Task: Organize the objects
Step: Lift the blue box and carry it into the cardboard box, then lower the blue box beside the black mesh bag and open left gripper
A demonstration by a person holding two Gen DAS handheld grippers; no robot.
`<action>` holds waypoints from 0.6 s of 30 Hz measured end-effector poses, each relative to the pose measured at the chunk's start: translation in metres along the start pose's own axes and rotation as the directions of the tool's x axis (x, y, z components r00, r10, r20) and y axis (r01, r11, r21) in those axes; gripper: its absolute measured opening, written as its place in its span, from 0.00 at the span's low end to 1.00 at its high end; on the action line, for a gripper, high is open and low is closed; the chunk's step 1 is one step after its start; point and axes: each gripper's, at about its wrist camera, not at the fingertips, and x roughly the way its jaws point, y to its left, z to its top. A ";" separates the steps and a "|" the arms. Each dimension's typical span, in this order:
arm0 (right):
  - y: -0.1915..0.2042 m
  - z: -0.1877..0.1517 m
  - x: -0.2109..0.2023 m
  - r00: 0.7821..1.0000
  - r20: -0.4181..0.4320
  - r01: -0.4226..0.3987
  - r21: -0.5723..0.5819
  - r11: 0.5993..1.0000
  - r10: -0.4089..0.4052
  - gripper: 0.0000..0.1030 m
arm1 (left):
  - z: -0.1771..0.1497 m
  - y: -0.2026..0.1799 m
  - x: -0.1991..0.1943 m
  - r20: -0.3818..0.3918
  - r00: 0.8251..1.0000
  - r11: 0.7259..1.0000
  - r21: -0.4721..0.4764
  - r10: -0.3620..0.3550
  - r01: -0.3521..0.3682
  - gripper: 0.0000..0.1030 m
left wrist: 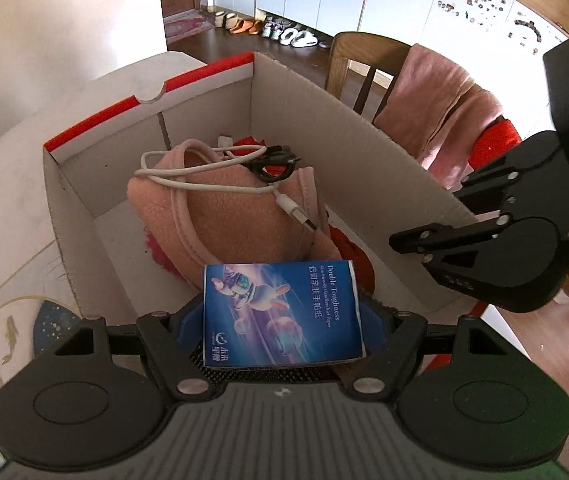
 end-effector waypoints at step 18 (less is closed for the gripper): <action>-0.002 -0.001 -0.002 1.000 0.012 -0.013 -0.005 1.000 0.013 0.06 | -0.010 0.005 -0.001 -0.004 0.998 0.997 -0.045 -0.058 0.057 0.76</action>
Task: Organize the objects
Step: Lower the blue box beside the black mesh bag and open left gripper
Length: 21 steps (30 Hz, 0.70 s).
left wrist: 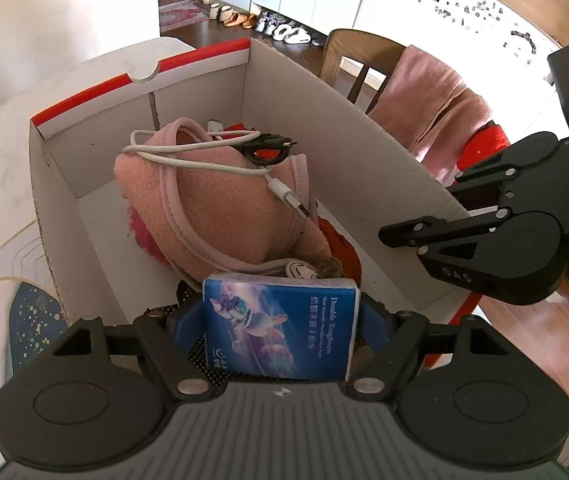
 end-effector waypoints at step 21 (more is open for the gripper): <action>-0.008 -0.007 -0.043 0.991 0.118 -0.049 -0.065 0.997 0.056 0.09 | -0.029 0.001 -0.071 0.166 0.976 0.979 -0.172 0.139 -0.110 0.80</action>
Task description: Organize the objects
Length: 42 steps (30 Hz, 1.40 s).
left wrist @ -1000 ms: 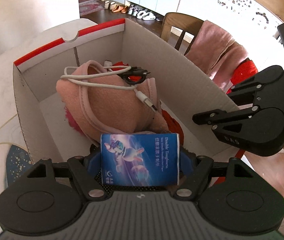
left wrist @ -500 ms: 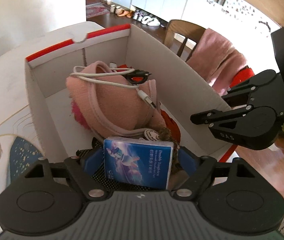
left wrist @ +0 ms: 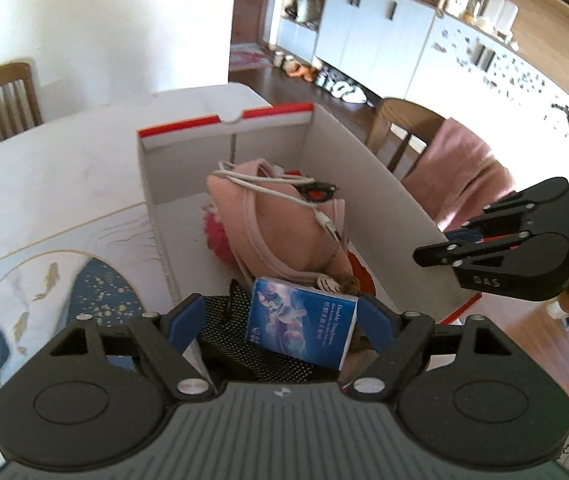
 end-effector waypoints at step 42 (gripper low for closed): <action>0.076 -0.059 -0.110 0.920 0.391 -0.058 0.231 0.971 -0.038 0.99 | -0.048 0.021 -0.085 0.213 0.974 0.997 0.015 -0.073 0.071 1.00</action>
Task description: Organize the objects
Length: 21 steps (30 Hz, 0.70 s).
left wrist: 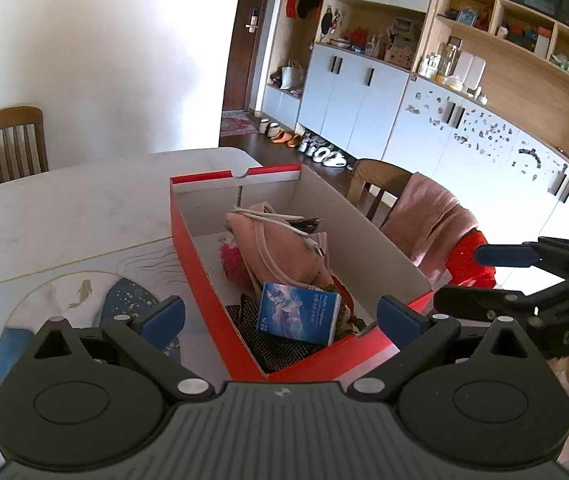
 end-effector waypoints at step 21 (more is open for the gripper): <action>0.022 -0.014 -0.009 1.000 0.020 0.023 -0.005 1.000 -0.023 0.99 | -0.017 -0.002 -0.024 0.053 0.999 1.000 0.026 0.009 -0.010 1.00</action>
